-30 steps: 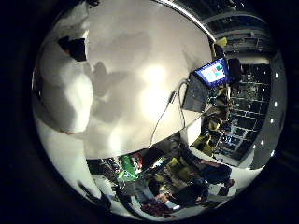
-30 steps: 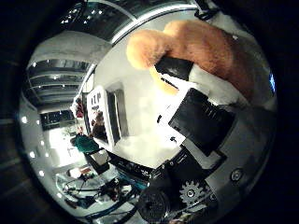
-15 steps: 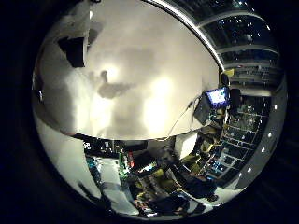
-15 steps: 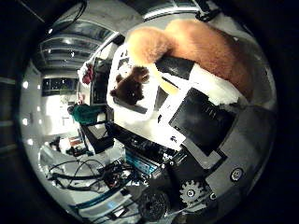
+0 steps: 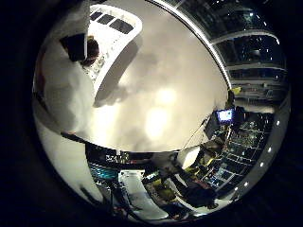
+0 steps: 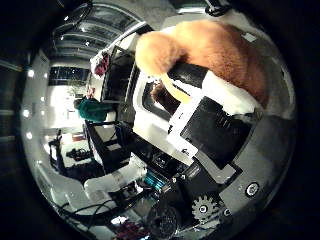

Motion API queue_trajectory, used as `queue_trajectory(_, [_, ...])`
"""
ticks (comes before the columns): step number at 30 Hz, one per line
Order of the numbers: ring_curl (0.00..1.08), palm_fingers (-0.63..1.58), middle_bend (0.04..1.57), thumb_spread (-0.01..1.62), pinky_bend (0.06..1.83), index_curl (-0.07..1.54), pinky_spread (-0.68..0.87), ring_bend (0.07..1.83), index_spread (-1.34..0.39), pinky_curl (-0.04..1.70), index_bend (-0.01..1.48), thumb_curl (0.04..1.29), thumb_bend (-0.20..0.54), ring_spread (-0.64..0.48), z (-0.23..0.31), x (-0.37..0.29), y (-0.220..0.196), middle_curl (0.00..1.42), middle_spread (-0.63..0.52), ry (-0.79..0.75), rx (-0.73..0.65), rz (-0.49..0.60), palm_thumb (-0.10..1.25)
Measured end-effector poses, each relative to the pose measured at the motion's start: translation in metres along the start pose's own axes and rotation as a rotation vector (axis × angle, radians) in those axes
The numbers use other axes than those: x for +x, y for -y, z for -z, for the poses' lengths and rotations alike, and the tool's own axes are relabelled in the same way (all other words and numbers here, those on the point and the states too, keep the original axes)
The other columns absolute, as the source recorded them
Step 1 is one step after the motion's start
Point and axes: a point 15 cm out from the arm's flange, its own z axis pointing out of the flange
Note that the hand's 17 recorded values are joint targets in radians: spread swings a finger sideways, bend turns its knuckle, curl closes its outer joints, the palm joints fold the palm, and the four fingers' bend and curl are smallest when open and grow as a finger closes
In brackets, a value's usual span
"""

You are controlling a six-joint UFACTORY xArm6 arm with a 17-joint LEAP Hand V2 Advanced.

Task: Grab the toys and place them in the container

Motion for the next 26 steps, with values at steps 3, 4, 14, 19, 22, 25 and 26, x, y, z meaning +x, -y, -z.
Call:
queue_trajectory(3, [0.36, -0.06, 0.71, 1.01, 0.97, 0.43, -0.07, 0.88, -0.47, 0.76, 0.64, 0.45, -0.026, 0.01, -0.004, 0.003, -0.006, 0.37, -0.09, -0.007, -0.024, 0.04, 0.81])
queue_trajectory(4, [0.28, -0.11, 0.59, 1.0, 0.92, 0.39, 0.09, 0.74, -0.49, 0.69, 0.6, 0.44, -0.024, 0.09, -0.004, 0.003, -0.007, 0.33, -0.05, -0.004, -0.028, 0.052, 0.82])
queue_trajectory(14, [0.18, 0.01, 0.24, 1.01, 0.61, 0.33, 0.52, 0.39, -0.51, 0.43, 0.35, 0.43, -0.023, 0.26, 0.01, 0.038, -0.008, 0.28, 0.06, -0.002, -0.006, 0.033, 0.81])
queue_trajectory(19, [0.18, 0.04, 0.19, 1.01, 0.51, 0.33, 0.49, 0.32, -0.51, 0.37, 0.31, 0.43, -0.024, 0.25, 0.017, 0.056, -0.031, 0.29, 0.05, -0.005, -0.063, 0.006, 0.8])
queue_trajectory(22, [0.18, 0.05, 0.18, 1.02, 0.46, 0.34, 0.48, 0.27, -0.51, 0.34, 0.29, 0.42, -0.024, 0.25, 0.019, 0.074, -0.049, 0.29, 0.05, 0.001, -0.114, -0.032, 0.8])
queue_trajectory(25, [0.18, 0.06, 0.18, 1.02, 0.43, 0.34, 0.47, 0.25, -0.51, 0.33, 0.29, 0.42, -0.025, 0.24, 0.022, 0.092, -0.07, 0.29, 0.05, -0.002, -0.173, -0.07, 0.79])
queue_trajectory(26, [0.18, 0.06, 0.18, 1.02, 0.42, 0.35, 0.47, 0.24, -0.51, 0.33, 0.29, 0.42, -0.024, 0.24, 0.024, 0.098, -0.076, 0.29, 0.05, -0.009, -0.188, -0.078, 0.79])
